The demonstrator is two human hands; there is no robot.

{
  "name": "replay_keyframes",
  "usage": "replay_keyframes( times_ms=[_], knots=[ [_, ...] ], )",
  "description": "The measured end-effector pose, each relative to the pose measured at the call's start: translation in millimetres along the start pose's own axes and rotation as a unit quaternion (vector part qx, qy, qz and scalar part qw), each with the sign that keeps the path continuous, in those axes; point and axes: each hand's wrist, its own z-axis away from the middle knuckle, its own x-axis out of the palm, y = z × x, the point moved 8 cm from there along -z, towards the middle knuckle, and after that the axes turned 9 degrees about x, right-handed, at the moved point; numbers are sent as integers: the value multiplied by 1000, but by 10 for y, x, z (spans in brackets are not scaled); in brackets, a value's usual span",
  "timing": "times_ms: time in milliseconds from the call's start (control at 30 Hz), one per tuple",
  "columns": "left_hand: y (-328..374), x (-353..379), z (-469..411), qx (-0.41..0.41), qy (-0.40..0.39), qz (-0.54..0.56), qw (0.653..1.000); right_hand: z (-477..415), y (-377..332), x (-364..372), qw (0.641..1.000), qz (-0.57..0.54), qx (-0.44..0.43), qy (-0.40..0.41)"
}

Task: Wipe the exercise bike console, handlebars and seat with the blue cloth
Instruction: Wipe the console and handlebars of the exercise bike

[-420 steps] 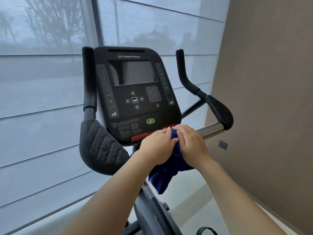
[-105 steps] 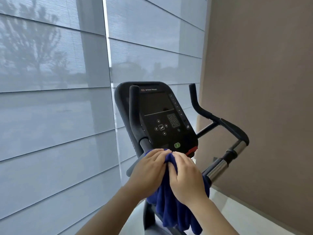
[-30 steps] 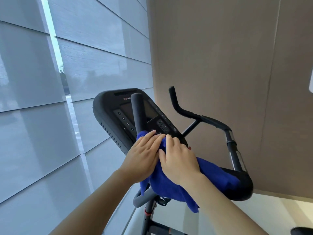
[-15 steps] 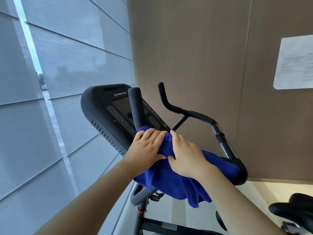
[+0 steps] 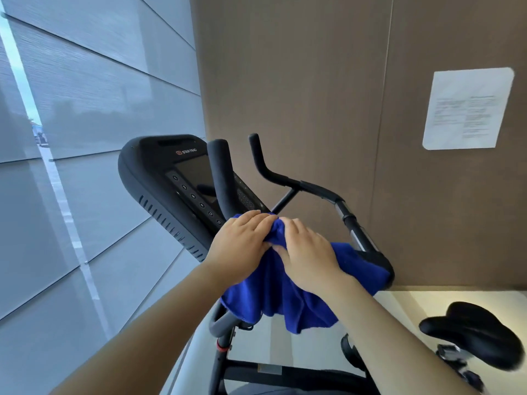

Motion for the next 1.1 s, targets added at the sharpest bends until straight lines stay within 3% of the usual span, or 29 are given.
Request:
replay_keyframes(
  times_ms=[233,367,567,700,767,900,1033,1100],
  knots=[
    [15,37,67,-57,6,87,995,257,-86,-126,993,8,41,113],
    [-66,10,115,-23,-39,118,992,266,1,-165,990,-101,35,90],
    [-278,-575,31,10,38,11,999,-77,-257,-390,977,-177,-5,117],
    [-537,-1034,-128,-17,102,-36,994,-426,-588,-646,961,-192,-37,197],
    [-690,-1118,-198,-41,93,-46,994,-637,-754,-759,954,-193,-39,226],
    [-934,-776,-206,-71,-11,-52,996,-921,-946,-498,971,-181,-51,146],
    [-744,-474,-195,-10,-45,-172,984,-833,-760,-49,970,-237,-14,57],
    [-737,-347,-188,-23,-53,-173,983,-806,-662,18,973,-227,-14,40]
  ],
)
